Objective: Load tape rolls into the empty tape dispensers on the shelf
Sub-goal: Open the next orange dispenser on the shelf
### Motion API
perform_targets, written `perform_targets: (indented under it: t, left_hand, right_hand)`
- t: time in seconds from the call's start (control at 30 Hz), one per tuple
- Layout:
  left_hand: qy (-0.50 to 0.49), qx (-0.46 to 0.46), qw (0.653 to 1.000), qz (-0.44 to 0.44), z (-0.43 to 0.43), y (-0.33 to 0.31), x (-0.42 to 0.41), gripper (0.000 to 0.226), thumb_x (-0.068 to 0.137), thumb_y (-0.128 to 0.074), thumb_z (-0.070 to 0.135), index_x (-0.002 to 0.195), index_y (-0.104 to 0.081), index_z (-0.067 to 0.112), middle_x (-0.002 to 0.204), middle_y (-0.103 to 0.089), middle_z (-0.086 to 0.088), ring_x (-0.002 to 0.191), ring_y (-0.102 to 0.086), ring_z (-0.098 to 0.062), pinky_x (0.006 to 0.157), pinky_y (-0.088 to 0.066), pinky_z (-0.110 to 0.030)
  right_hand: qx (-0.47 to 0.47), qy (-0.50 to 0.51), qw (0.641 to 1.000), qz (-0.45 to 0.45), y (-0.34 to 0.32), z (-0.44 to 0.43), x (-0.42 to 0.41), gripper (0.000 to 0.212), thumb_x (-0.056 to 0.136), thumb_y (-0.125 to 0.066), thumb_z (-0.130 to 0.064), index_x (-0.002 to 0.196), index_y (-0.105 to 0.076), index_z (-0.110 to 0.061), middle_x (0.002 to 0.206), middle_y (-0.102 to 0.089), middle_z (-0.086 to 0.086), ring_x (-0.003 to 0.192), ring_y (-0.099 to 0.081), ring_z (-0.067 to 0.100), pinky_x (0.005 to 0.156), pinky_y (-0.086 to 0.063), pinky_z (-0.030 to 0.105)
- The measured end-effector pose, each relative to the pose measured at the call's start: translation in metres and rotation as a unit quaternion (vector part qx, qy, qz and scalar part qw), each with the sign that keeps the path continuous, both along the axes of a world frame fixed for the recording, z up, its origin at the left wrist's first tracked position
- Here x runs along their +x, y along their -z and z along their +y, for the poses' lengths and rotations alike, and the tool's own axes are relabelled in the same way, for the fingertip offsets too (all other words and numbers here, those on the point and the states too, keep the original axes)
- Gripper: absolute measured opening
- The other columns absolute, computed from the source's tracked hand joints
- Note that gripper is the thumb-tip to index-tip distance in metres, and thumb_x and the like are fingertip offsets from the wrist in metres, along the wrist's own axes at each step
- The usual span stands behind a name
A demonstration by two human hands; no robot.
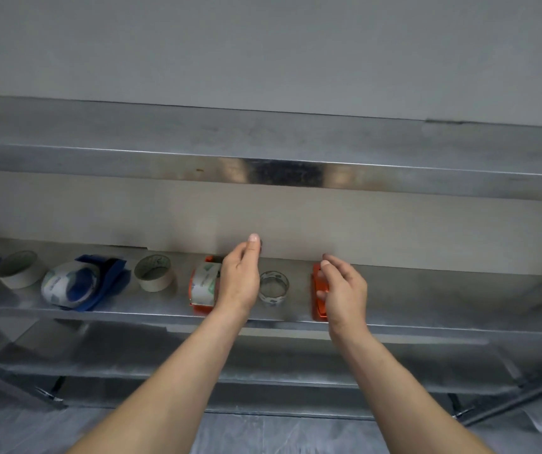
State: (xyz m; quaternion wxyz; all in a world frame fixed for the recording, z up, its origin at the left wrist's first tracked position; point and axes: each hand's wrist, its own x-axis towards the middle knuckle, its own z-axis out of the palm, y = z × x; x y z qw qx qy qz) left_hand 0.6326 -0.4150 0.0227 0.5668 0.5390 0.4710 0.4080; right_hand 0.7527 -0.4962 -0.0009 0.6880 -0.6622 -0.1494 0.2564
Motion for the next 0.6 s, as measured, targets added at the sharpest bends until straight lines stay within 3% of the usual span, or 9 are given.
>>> perform_targets:
  t: [0.1, 0.2, 0.37, 0.47, 0.6]
  left_hand:
    - [0.021, 0.005, 1.000, -0.016, -0.003, -0.001, 0.007, 0.035, 0.089, -0.047, 0.061, 0.080, -0.068, 0.035, 0.095, -0.067, 0.017, 0.108, -0.063, -0.020, 0.099, -0.048, -0.056]
    - [0.050, -0.004, 0.998, -0.027, -0.004, -0.003, 0.011, 0.026, 0.097, -0.045, 0.052, 0.087, -0.062, 0.035, 0.101, -0.063, 0.018, 0.114, -0.061, -0.018, 0.103, -0.046, -0.054]
    - [0.080, -0.010, 0.996, -0.036, -0.005, 0.007, 0.011, 0.028, 0.098, -0.043, 0.049, 0.087, -0.064, 0.034, 0.101, -0.065, 0.014, 0.112, -0.061, -0.017, 0.103, -0.046, -0.053]
    - [0.099, -0.015, 0.994, -0.039, -0.005, 0.014, 0.008, 0.030, 0.099, -0.042, 0.049, 0.088, -0.064, 0.032, 0.103, -0.067, 0.012, 0.110, -0.061, -0.017, 0.102, -0.046, -0.053]
    - [0.118, -0.049, 0.991, -0.051, -0.009, 0.019, 0.007, 0.030, 0.099, -0.041, 0.049, 0.100, -0.064, 0.029, 0.122, -0.066, -0.001, 0.115, -0.060, -0.020, 0.105, -0.044, -0.051]
  right_hand:
    - [0.007, 0.015, 1.000, -0.006, -0.005, -0.009, 0.003, 0.018, 0.094, -0.064, -0.015, 0.110, -0.071, -0.015, 0.108, -0.070, 0.009, 0.107, -0.065, 0.023, 0.104, -0.048, 0.054]
    - [0.012, 0.034, 0.999, -0.005, -0.007, -0.015, 0.004, 0.017, 0.094, -0.063, -0.012, 0.109, -0.071, -0.013, 0.111, -0.072, 0.014, 0.109, -0.066, 0.027, 0.103, -0.048, 0.056]
    - [-0.002, 0.047, 0.999, -0.014, -0.006, -0.024, 0.000, 0.014, 0.094, -0.062, -0.014, 0.104, -0.070, -0.020, 0.102, -0.073, 0.001, 0.094, -0.067, 0.009, 0.100, -0.053, 0.047]
    - [-0.003, 0.063, 0.998, -0.014, -0.003, -0.029, -0.007, 0.019, 0.094, -0.064, -0.016, 0.111, -0.071, -0.016, 0.107, -0.073, 0.004, 0.102, -0.067, 0.014, 0.101, -0.052, 0.049]
    - [-0.010, 0.079, 0.997, -0.013, 0.004, -0.037, -0.013, 0.015, 0.095, -0.063, -0.016, 0.106, -0.071, -0.021, 0.101, -0.073, -0.001, 0.101, -0.069, 0.018, 0.096, -0.055, 0.048]
